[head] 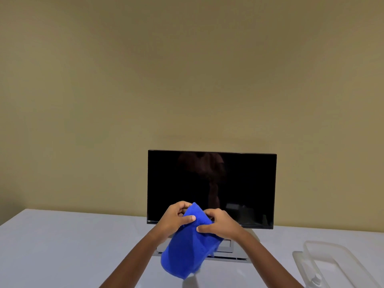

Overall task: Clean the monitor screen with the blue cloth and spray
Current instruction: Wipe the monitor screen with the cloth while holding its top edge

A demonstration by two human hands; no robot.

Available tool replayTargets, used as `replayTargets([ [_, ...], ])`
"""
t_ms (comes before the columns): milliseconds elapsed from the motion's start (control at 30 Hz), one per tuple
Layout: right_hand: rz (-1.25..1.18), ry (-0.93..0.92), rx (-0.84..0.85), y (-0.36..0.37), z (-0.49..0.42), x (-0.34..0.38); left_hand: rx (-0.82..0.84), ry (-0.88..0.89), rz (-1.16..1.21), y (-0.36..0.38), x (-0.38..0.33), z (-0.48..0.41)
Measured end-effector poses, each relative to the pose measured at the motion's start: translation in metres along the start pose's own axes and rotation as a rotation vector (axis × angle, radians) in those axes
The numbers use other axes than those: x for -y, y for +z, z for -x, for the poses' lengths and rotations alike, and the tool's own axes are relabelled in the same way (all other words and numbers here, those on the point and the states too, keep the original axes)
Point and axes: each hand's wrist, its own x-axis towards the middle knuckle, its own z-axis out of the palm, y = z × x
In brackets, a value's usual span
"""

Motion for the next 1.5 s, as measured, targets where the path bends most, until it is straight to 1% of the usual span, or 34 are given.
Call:
replayTargets([
  [67,-0.056,0.015,0.062,-0.010,-0.005,0.004,-0.020,0.000,0.021,-0.003,0.003,-0.003],
  [167,-0.172,0.039,0.159,-0.024,-0.010,0.010,-0.040,0.015,-0.029,-0.007,0.006,-0.007],
  [233,-0.271,0.039,0.189,-0.031,-0.012,0.013,0.049,0.016,-0.037,-0.012,0.007,-0.010],
  [300,-0.382,0.044,0.163,-0.038,-0.014,0.016,0.161,0.005,0.048,-0.015,0.004,-0.014],
  [333,-0.435,0.043,0.140,-0.040,-0.015,0.017,0.179,0.008,0.081,-0.017,0.003,-0.016],
  [367,-0.495,0.038,0.126,-0.042,-0.017,0.018,0.166,0.019,0.103,-0.018,0.001,-0.019],
  [500,-0.792,-0.010,0.135,-0.036,-0.024,0.017,0.024,0.078,0.223,-0.022,-0.002,-0.040],
  [567,-0.846,0.019,0.145,-0.029,-0.029,0.014,-0.009,0.091,0.294,-0.024,-0.003,-0.050],
  [633,-0.837,0.040,0.164,-0.021,-0.033,0.013,-0.017,0.102,0.319,-0.026,-0.002,-0.058],
  [667,-0.815,0.049,0.140,-0.017,-0.035,0.013,-0.015,0.106,0.310,-0.028,0.000,-0.062],
  [700,-0.790,0.059,0.081,-0.014,-0.038,0.014,-0.010,0.109,0.292,-0.030,0.001,-0.066],
  [767,-0.765,0.081,-0.102,-0.013,-0.047,0.018,-0.024,0.122,0.213,-0.035,0.006,-0.075],
  [833,-0.781,0.150,-0.334,-0.015,-0.058,0.022,-0.132,0.145,0.050,-0.044,0.009,-0.084],
  [867,-0.783,0.187,-0.464,-0.016,-0.064,0.025,-0.210,0.169,-0.082,-0.050,0.010,-0.089],
  [900,-0.735,0.211,-0.597,-0.020,-0.069,0.028,-0.284,0.215,-0.253,-0.058,0.011,-0.094],
  [967,-0.549,0.205,-0.813,-0.027,-0.079,0.036,-0.377,0.340,-0.599,-0.074,0.011,-0.101],
  [1033,-0.439,0.137,-0.963,-0.032,-0.092,0.046,-0.416,0.421,-0.758,-0.087,0.010,-0.110],
  [1100,-0.417,0.066,-1.053,-0.033,-0.107,0.057,-0.466,0.432,-0.807,-0.099,0.006,-0.118],
  [1167,-0.372,0.038,-1.044,-0.026,-0.125,0.065,-0.521,0.415,-0.831,-0.110,0.003,-0.127],
  [1233,-0.276,0.023,-0.953,-0.010,-0.142,0.071,-0.565,0.400,-0.835,-0.122,0.000,-0.135],
  [1333,-0.040,-0.032,-0.801,0.017,-0.159,0.070,-0.591,0.359,-0.829,-0.140,0.001,-0.147],
  [1367,0.073,-0.030,-0.766,0.024,-0.161,0.068,-0.592,0.346,-0.825,-0.146,0.002,-0.150],
  [1400,0.224,-0.028,-0.771,0.028,-0.162,0.066,-0.592,0.337,-0.818,-0.151,0.003,-0.154],
  [1500,0.694,-0.059,-0.891,0.029,-0.165,0.052,-0.551,0.371,-0.758,-0.163,0.006,-0.163],
])
